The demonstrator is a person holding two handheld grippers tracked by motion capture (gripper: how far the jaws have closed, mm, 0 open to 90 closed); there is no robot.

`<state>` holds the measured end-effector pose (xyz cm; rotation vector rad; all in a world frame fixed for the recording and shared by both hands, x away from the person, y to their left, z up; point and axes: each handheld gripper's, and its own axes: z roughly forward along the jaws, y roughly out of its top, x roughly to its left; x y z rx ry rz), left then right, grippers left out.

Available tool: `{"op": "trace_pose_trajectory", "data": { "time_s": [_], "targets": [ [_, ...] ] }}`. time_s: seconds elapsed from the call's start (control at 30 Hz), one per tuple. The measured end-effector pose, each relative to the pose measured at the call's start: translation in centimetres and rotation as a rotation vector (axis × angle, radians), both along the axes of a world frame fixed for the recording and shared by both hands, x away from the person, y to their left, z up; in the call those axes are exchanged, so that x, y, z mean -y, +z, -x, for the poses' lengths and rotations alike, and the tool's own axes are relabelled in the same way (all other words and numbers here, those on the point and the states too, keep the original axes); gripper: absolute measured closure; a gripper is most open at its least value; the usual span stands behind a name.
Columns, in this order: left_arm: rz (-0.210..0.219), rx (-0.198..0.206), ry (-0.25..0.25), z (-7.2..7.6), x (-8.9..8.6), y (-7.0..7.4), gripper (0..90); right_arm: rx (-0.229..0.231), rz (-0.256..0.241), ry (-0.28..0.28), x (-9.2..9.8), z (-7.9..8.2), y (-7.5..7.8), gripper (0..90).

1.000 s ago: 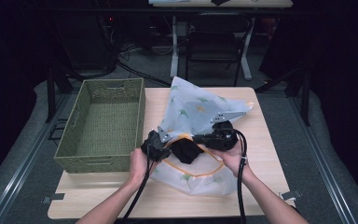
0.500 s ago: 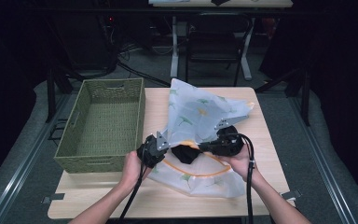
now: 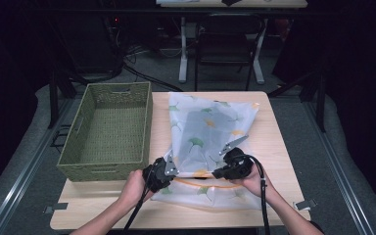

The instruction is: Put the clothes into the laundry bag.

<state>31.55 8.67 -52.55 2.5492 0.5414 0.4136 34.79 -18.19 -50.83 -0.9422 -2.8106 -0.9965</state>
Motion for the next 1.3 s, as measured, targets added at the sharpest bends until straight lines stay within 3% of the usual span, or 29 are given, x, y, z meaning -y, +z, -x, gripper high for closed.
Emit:
{"op": "trace_pose_trajectory", "data": {
  "time_s": [0.17, 0.47, 0.73, 0.8, 0.87, 0.97, 1.03, 1.07, 1.1, 1.13, 1.2, 1.23, 1.27, 1.3],
  "targets": [
    [0.025, -0.040, -0.002, 0.2, -0.2, -0.9, 87.4, -0.023, 0.038, 0.004, -0.2, 0.0, -0.9, 88.8],
    [-0.001, -0.090, -0.024, 0.7, 0.4, -2.3, 87.3, -0.051, 0.127, 0.020, -0.7, -0.3, -2.8, 88.5],
    [0.012, -0.132, -0.003, 0.1, 0.3, -3.0, 85.7, -0.068, 0.178, 0.021, -0.8, -0.7, -4.1, 83.8],
    [0.020, -0.147, -0.002, 0.0, 0.2, -3.1, 82.9, -0.078, 0.194, 0.021, -0.8, -0.8, -4.3, 78.7],
    [0.023, -0.164, -0.013, 0.0, 0.0, -2.9, 73.7, -0.082, 0.194, 0.044, -0.8, -0.8, -4.2, 71.2],
    [0.033, -0.185, -0.012, 0.1, -0.4, -2.3, 56.4, -0.100, 0.157, 0.053, -0.5, -0.9, -3.4, 58.0],
    [0.053, -0.193, 0.006, 0.0, -0.9, -1.9, 43.2, -0.092, 0.137, 0.039, -0.2, -0.9, -2.6, 44.2],
    [0.053, -0.193, 0.006, 0.0, -0.9, -1.9, 39.2, -0.092, 0.137, 0.039, -0.2, -0.9, -2.6, 44.2],
    [0.078, -0.196, 0.016, 0.1, -1.5, -1.2, 34.2, -0.107, 0.112, 0.036, 0.0, -0.9, -2.0, 31.0],
    [0.095, -0.201, 0.013, 0.3, -1.9, -0.8, 31.7, -0.102, 0.104, 0.032, 0.1, -0.9, -1.8, 28.5],
    [0.101, -0.193, 0.015, 0.5, -2.3, -0.4, 26.6, -0.109, 0.099, 0.024, 0.3, -0.8, -1.1, 19.8],
    [0.121, -0.175, 0.035, 1.1, -3.0, 0.5, 23.0, -0.105, 0.074, 0.015, 0.6, -0.6, -0.7, 17.2],
    [0.121, -0.175, 0.035, 1.1, -3.0, 0.5, 22.4, -0.092, 0.070, 0.004, 0.8, -0.5, -0.5, 13.9],
    [0.141, -0.148, 0.050, 1.8, -3.7, 1.4, 20.5, -0.075, 0.077, -0.018, 1.2, -0.2, 0.0, 11.0]
  ]
}}
